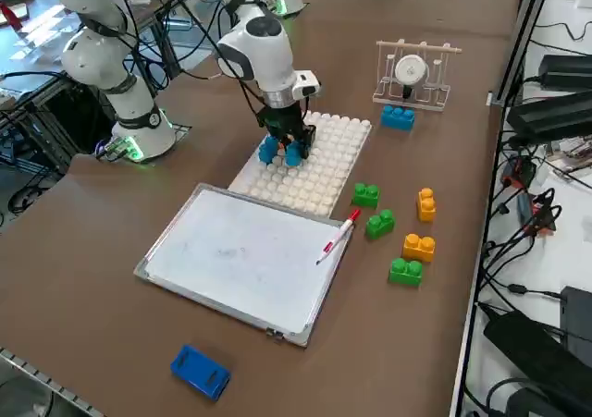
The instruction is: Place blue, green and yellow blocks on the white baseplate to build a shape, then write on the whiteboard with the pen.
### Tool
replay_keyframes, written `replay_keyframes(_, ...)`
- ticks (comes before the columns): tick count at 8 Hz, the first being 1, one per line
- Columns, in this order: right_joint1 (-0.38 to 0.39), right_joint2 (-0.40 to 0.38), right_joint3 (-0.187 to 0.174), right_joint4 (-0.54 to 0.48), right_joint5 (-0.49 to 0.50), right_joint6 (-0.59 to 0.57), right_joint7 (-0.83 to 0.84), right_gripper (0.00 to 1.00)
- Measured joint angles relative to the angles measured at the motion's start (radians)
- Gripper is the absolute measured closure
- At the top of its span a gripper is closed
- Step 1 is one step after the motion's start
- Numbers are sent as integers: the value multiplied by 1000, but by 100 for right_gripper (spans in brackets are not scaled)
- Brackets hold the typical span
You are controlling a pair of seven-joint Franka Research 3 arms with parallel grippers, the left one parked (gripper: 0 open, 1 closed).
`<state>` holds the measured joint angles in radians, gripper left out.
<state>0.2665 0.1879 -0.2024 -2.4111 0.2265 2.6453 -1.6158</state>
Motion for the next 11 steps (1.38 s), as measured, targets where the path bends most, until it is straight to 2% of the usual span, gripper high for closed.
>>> replay_keyframes(11, 5, 25, 6, -2, 2, 40, 0, 58)
